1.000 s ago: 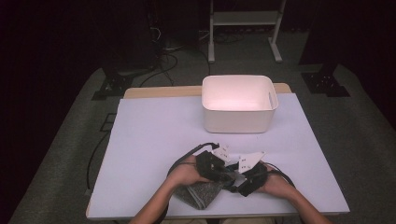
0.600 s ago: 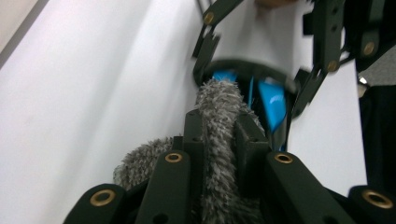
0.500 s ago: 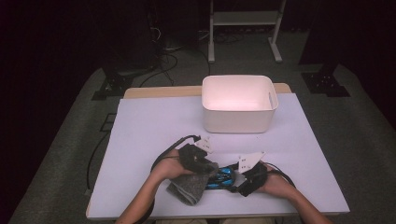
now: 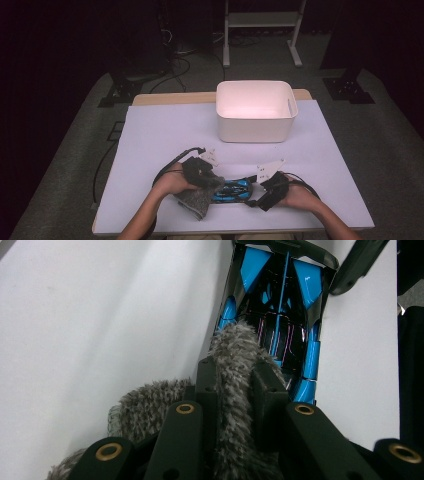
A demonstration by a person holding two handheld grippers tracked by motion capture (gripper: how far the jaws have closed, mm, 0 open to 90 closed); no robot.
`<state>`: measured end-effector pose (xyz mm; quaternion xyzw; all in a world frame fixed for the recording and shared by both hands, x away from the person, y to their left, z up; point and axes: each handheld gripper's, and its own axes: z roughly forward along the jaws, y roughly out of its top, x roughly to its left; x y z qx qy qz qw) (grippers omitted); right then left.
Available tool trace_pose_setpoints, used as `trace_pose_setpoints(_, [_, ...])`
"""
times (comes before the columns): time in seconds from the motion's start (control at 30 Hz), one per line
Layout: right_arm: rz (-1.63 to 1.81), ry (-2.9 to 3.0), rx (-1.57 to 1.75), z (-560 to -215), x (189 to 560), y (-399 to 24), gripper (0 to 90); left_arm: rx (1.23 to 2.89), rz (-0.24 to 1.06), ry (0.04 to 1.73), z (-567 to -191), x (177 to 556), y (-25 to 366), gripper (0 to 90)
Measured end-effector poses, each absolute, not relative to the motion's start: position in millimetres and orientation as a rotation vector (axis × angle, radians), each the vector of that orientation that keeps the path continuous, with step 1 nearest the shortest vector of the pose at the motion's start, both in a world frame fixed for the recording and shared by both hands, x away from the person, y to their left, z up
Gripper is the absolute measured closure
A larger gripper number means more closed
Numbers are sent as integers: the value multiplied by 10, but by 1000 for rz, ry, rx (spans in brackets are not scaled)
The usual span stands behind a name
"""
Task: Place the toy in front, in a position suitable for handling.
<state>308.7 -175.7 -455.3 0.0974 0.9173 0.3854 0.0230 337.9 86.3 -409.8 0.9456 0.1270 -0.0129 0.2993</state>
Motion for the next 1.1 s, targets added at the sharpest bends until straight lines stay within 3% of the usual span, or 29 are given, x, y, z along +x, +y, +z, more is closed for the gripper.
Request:
trace_pose_setpoints(0.57, [1241,2893,334,-4316,3320,-1573,216,2506,-38,324,-4111,3355,904,772])
trace_pose_setpoints(1.1, [1362,3057,564,-4524,3511,-1600,324,2510,-17,338,-4058,3376,910,748])
